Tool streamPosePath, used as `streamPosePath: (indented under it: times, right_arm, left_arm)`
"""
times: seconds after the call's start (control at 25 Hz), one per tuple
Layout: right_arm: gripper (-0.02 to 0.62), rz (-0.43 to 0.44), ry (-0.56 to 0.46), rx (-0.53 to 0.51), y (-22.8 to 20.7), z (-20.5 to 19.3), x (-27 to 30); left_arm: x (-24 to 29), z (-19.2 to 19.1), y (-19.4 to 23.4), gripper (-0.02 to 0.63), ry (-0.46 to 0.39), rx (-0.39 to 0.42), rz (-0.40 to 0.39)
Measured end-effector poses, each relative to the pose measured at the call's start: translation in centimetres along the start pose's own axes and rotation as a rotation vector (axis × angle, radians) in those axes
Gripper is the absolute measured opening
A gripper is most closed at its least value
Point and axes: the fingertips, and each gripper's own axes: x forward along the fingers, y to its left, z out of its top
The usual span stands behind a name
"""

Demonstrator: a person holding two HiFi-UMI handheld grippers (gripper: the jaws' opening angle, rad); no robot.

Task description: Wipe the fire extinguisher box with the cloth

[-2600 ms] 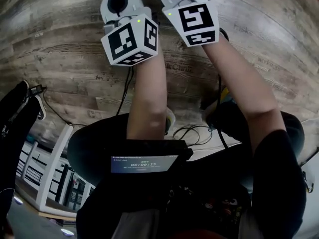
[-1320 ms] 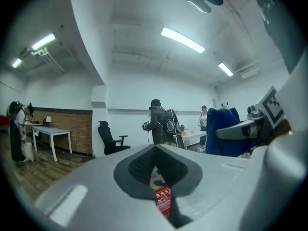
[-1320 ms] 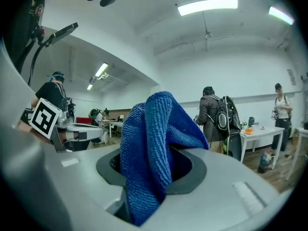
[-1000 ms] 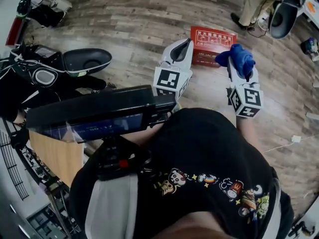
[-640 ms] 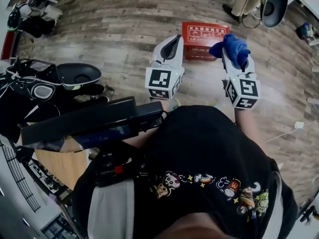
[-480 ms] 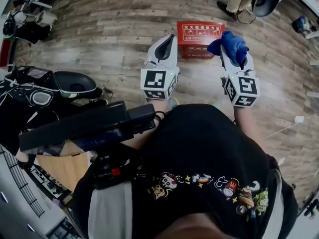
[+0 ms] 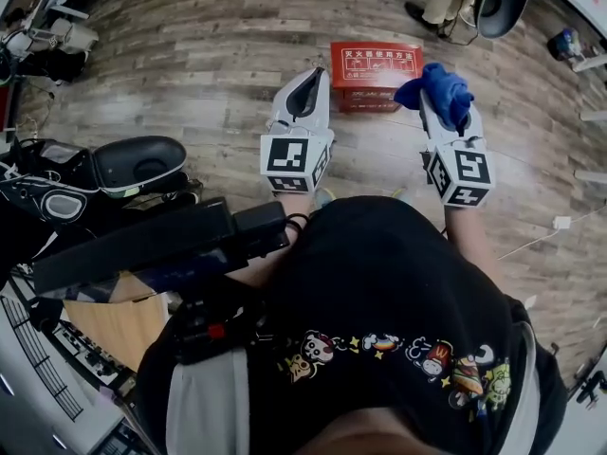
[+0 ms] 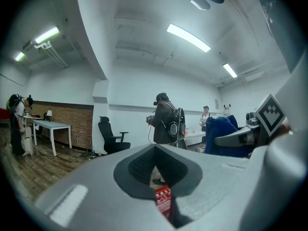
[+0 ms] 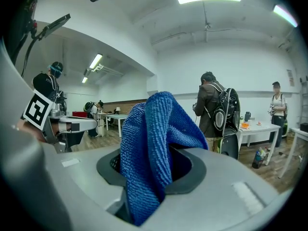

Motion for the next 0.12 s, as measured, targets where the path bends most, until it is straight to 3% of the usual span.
streamPosePath:
  times: [0.12]
  right_arm:
    - [0.175,-0.003,0.001,0.002,0.53,0.19,0.63]
  left_arm:
    - [-0.04,0.10,0.91,0.098,-0.005,-0.002,0.003]
